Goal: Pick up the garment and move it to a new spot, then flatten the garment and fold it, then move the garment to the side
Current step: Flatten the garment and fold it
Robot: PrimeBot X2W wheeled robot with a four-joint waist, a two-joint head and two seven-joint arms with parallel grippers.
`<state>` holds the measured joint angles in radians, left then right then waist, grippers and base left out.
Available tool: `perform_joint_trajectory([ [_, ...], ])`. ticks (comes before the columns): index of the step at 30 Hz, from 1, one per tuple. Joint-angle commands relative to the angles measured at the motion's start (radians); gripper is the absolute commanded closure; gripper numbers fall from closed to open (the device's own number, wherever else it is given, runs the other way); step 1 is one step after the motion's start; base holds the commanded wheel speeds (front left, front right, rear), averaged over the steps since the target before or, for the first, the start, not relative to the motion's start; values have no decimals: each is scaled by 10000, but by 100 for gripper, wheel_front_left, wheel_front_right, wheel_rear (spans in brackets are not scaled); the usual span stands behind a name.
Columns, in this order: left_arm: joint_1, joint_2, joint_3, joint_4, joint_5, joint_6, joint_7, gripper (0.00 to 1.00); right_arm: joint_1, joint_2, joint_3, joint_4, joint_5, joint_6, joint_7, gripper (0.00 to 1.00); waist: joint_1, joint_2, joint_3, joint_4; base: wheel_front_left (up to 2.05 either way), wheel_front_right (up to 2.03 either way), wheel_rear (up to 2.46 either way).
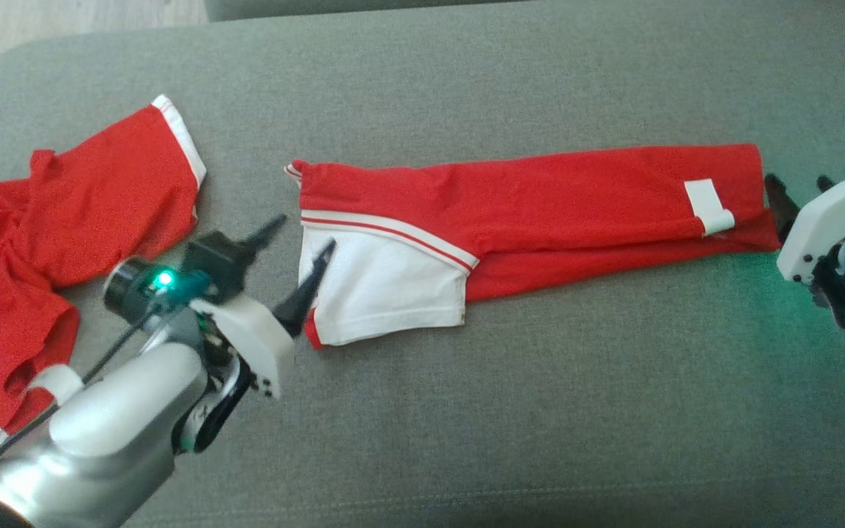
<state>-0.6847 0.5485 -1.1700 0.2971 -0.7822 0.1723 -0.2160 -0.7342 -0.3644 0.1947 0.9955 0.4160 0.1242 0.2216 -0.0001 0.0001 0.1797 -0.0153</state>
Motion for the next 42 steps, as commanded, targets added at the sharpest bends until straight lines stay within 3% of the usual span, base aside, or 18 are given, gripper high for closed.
perform_joint_trajectory([
  [1, -308, 233, 683, -87, -121, 153, -168, 0, 118, -152, 44, -430, 114, 65, -228, 0, 1, -1, -81, 37, 0, 0, 0],
  [6, 105, -194, 1923, 100, -410, 769, -437, 0, 762, 82, -91, -1543, 210, 65, -1149, 0, 1, -1, -355, 84, 0, 0, 0],
  [10, 803, -641, 3853, -547, 29, 1183, -452, 0, 1257, 472, -168, -2712, 378, 65, -2072, 0, 1, -1, -478, 110, 0, 0, 0],
  [17, 2734, -1935, 7388, -1834, 1681, 1231, -455, 0, 2358, 1114, -498, -4061, -574, 65, -4028, 0, 1, -1, -764, 191, 0, 0, 0],
  [20, 3535, -2597, 8553, -2135, 2320, 906, -456, 0, 2921, 1548, -914, -4397, -1090, 65, -4495, 0, 1, -1, -874, 243, 0, 0, 0],
  [29, 4790, -3979, 9876, -1643, 3921, -762, -457, 0, 4067, 2533, -1907, -5254, -2360, 65, -4800, 0, 1, -1, -784, 466, 0, 0, 0],
  [34, 4686, -4323, 10139, -1434, 4584, -1420, -457, 0, 3764, 2605, -2474, -5157, -2455, 65, -4441, 0, 1, -1, -379, 607, 0, 0, 0],
  [42, 4257, -4734, 10346, -1183, 5197, -2121, -457, 0, 2385, 2509, -4905, -4089, -2965, 65, -3051, 0, 1, -1, 480, 959, 0, 0, 0],
])
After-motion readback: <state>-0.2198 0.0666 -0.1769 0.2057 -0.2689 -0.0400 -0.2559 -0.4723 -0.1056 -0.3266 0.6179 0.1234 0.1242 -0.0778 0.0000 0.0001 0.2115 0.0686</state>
